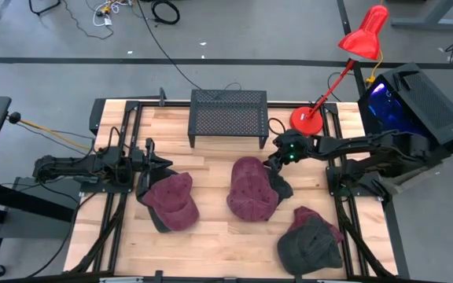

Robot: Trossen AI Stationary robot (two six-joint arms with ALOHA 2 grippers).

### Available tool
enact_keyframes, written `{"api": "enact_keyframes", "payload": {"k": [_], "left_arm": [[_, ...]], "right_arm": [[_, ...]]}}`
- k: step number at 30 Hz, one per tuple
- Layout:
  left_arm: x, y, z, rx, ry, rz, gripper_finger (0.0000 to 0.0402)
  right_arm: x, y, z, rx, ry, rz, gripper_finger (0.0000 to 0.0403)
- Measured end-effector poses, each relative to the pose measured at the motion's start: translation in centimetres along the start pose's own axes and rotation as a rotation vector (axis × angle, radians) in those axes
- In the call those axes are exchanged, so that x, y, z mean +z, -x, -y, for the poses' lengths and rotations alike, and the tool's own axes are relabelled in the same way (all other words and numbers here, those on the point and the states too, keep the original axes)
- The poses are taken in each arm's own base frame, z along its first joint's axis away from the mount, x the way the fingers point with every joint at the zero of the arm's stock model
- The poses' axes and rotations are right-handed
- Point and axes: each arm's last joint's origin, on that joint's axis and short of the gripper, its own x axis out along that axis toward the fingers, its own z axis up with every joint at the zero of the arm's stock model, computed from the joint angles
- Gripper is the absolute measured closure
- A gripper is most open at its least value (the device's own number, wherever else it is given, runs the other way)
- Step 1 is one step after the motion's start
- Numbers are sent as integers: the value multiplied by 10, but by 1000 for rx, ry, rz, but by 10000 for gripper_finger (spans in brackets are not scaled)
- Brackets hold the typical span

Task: Pick & Place hat
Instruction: Put the middle red cap on the shelf

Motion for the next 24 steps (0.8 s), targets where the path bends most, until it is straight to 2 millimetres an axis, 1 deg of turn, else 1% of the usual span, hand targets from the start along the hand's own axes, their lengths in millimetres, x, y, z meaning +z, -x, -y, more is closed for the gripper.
{"api": "enact_keyframes", "payload": {"k": [5, 9, 14, 17, 22, 24], "left_arm": [[0, 0, 0, 0, 0, 0, 381], [0, 0, 0, 0, 0, 0, 381], [0, 0, 0, 0, 0, 0, 381], [0, 0, 0, 0, 0, 0, 381], [0, 0, 0, 0, 0, 0, 381], [0, 0, 0, 0, 0, 0, 381]], "right_arm": [[2, -5, 8, -24, -35, -9, 158], [3, -1, 7, 18, -44, -16, 158], [1, 6, -1, 80, -18, -41, 158], [-5, 11, -8, 121, 27, -86, 158], [-17, 21, -20, 144, 156, -150, 158], [-15, 27, -26, 148, 213, -171, 158]]}}
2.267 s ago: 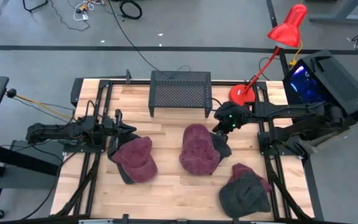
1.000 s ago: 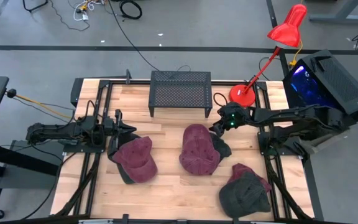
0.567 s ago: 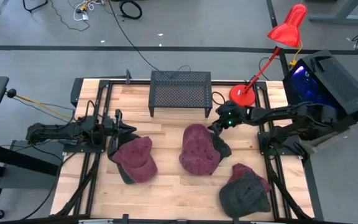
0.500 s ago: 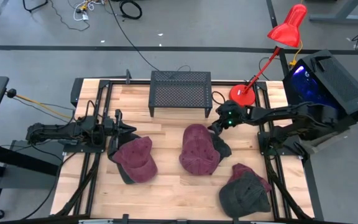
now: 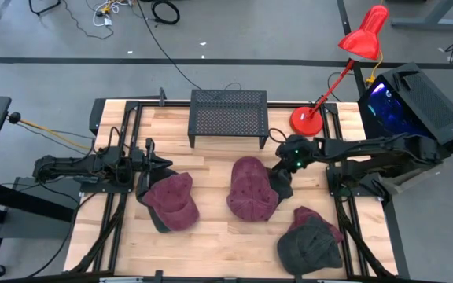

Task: Pick & Place hat
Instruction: Put the middle red cap on the shelf

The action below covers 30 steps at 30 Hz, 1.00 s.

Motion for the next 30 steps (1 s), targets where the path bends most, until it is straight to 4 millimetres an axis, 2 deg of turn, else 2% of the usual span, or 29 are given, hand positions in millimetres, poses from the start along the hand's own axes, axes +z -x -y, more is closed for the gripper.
{"api": "enact_keyframes", "payload": {"k": [7, 12, 19, 23, 30], "left_arm": [[0, 0, 0, 0, 0, 0, 381], [0, 0, 0, 0, 0, 0, 381], [0, 0, 0, 0, 0, 0, 381], [0, 0, 0, 0, 0, 0, 381], [0, 0, 0, 0, 0, 0, 381]], "right_arm": [[25, 19, -28, 21, 211, -11, 158], [47, 26, -49, 57, 430, 14, 158], [74, 13, -70, 79, 503, -53, 158], [72, 0, -78, 90, 524, -116, 158], [48, -17, -107, 121, 617, -208, 158]]}}
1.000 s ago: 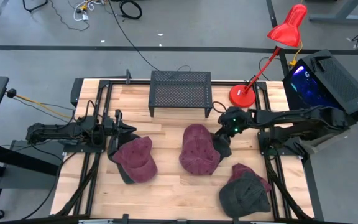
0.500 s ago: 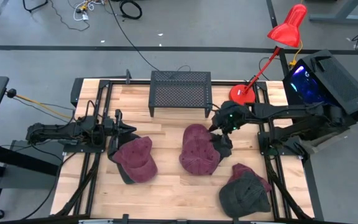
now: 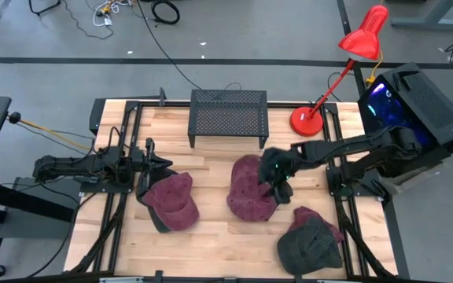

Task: Pick & Place hat
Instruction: Put the middle red cap on the shelf

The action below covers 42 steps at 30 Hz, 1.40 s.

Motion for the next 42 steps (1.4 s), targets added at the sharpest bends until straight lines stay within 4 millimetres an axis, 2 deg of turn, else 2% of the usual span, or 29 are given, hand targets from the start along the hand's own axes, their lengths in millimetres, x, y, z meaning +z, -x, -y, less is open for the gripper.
{"api": "enact_keyframes", "payload": {"k": [3, 9, 19, 26, 33, 42], "left_arm": [[0, 0, 0, 0, 0, -1, 381], [0, 0, 0, 0, 0, -1, 381], [0, 0, 0, 0, 0, -1, 381], [0, 0, 0, 0, 0, -1, 381], [0, 0, 0, 0, 0, -1, 381], [0, 0, 0, 0, 0, -1, 381]], "right_arm": [[1, -6, -12, -13, 17, -36, 158], [19, -12, -29, -74, -1, -73, 158], [55, -34, -37, -96, -84, -101, 158], [77, -36, -40, -177, -73, -81, 158], [77, -35, -41, -178, -74, -98, 158], [65, -44, -56, -229, -18, -133, 158]]}}
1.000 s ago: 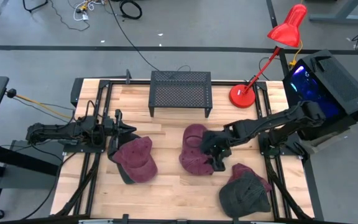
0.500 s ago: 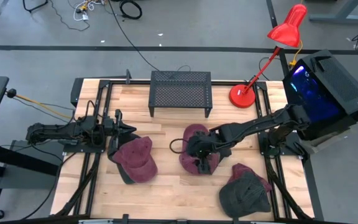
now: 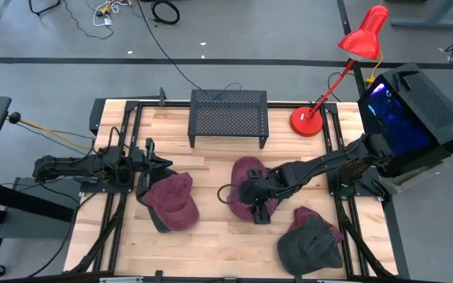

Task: Pick & Place hat
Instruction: Put the middle red cap on the shelf

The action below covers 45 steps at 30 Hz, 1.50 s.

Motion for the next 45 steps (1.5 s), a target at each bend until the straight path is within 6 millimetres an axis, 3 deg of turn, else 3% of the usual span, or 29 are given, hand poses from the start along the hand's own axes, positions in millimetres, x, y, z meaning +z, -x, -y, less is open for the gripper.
{"api": "enact_keyframes", "payload": {"k": [7, 12, 18, 33, 45], "left_arm": [[0, 0, 0, 0, 0, 0, 381], [0, 0, 0, 0, 0, 0, 381], [0, 0, 0, 0, 0, 0, 381], [0, 0, 0, 0, 0, 0, 381], [0, 0, 0, 0, 0, -3, 381]], "right_arm": [[-4, 1, -17, 5, 30, 0, 158], [-5, -12, -18, -6, 26, -39, 158], [-7, -28, -11, -24, 25, -89, 158], [-11, -32, 8, -61, -2, -172, 158], [-13, -41, 11, -42, -18, -219, 158]]}}
